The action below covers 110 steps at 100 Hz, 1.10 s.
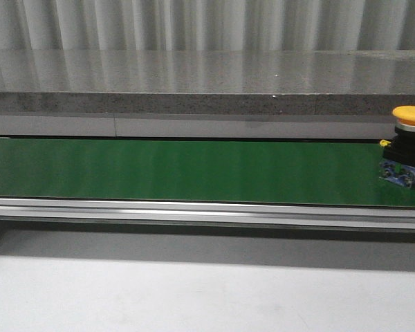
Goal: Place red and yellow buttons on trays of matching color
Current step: 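Return the right gripper toward the belt end, then grasp the yellow button at the belt end with the right gripper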
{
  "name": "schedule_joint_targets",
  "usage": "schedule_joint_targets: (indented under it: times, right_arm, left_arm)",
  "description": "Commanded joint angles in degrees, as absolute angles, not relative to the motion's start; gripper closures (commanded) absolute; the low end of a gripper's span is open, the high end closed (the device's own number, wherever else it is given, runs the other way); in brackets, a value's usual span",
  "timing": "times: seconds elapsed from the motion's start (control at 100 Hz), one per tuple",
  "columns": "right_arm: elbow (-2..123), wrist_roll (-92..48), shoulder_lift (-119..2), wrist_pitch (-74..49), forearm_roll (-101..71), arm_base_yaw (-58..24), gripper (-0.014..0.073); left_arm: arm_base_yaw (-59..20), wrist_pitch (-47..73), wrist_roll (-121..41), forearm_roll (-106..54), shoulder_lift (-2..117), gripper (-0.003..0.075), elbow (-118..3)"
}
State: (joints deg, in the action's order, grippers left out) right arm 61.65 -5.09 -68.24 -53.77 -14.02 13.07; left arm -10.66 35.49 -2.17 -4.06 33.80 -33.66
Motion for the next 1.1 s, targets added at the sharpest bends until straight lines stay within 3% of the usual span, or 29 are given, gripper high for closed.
schedule_joint_targets:
  times: [0.0, 0.28, 0.65, 0.7, 0.85, 0.92, 1.09]
  right_arm:
    - [63.0, -7.3, -67.0, -54.6, -14.5, 9.9, 0.0062]
    - [63.0, -13.5, -72.2, -57.1, -14.5, 5.6, 0.0064]
    - [63.0, -15.2, -81.7, -49.2, -13.6, 5.6, 0.0081]
    - [63.0, -15.2, -82.6, -48.4, -13.4, 5.6, 0.0128]
    - [63.0, -15.2, -84.1, -48.2, -13.4, 5.6, 0.0431]
    - [63.0, -15.2, -84.1, -47.7, -13.4, 5.6, 0.0531]
    - [63.0, -13.8, -83.1, -46.1, -13.2, 6.2, 0.0587]
  left_arm:
    - [-11.2, 31.5, -2.2, -4.5, 33.8, 0.0741, -35.2]
    - [-11.2, 31.5, -2.2, -4.5, 33.8, 0.0741, -35.2]
    - [-11.2, 31.5, -2.2, -4.5, 33.8, 0.0741, -35.2]
    - [-11.2, 31.5, -2.2, -4.5, 33.8, 0.0741, -35.2]
    - [-11.2, 31.5, -2.2, -4.5, 33.8, 0.0741, -35.2]
    - [-11.2, 31.5, -2.2, -4.5, 33.8, 0.0741, -35.2]
    - [-11.2, 31.5, -2.2, -4.5, 33.8, 0.0741, -35.2]
